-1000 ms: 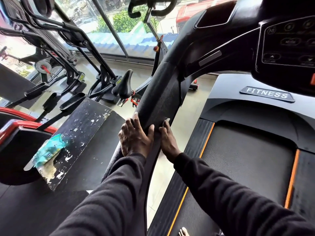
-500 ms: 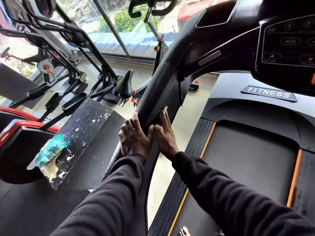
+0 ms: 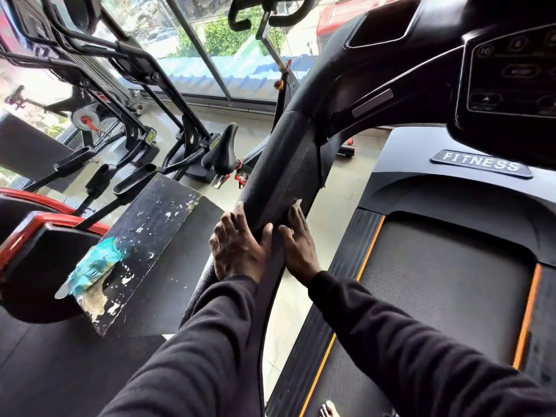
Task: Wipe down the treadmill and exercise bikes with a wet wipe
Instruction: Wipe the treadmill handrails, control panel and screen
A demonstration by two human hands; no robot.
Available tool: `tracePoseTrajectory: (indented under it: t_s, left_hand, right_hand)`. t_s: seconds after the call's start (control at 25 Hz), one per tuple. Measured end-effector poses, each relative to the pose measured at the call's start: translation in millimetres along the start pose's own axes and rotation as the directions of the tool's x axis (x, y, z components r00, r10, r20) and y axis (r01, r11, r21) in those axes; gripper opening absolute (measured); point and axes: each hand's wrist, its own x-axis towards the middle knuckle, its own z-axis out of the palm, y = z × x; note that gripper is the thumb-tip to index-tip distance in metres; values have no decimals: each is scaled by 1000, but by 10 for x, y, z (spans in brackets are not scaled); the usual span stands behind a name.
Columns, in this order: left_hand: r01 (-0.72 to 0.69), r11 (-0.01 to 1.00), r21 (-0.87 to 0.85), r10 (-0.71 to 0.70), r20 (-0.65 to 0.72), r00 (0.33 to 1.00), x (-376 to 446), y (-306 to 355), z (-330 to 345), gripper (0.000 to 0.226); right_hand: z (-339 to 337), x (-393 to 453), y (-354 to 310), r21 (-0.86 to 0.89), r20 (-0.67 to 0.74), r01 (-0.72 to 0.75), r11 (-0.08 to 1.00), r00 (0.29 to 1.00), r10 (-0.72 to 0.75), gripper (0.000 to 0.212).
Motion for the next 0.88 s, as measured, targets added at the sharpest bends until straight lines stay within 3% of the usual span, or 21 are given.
tracePoseTrajectory:
  t_s: [0.12,0.28,0.4,0.56,0.68,0.84,0.88]
  left_hand:
    - [-10,1000,4,10,-2,1000,-18,-4,1,76]
    - [6,1000,-12,-6,8,1000,13,-3,0,83]
    - [2,1000,8,-2,-20,1000,-20,4,-9,82]
    - [37,999,-2,-37,17,999,6,7,-3,84]
    - [43,999,3,-43,32,999,-10,31,-37,77]
    - [83,983,-163,-71,77,994,81,23,-128,68]
    - [61,976,-208,-48,66,997,141,62,-157,65]
  right_hand:
    - [5,16,-12,75,42,-131,989,991,128,49]
    - [-19,38,-100,24,4,44,999,999,-44,67]
    - [-65,79,-163,60,58,-121,991,991,118,59]
    - [-136,98,-257,6,39,87,996,995,-88,66]
    - [-165,153,-234,-9,73,-53,999,996,53,64]
    - [-161,75,-318,-29,74,85,996,994,-83,71]
    - [-185,82,-306,-8,112,29,1000,993,-28,69]
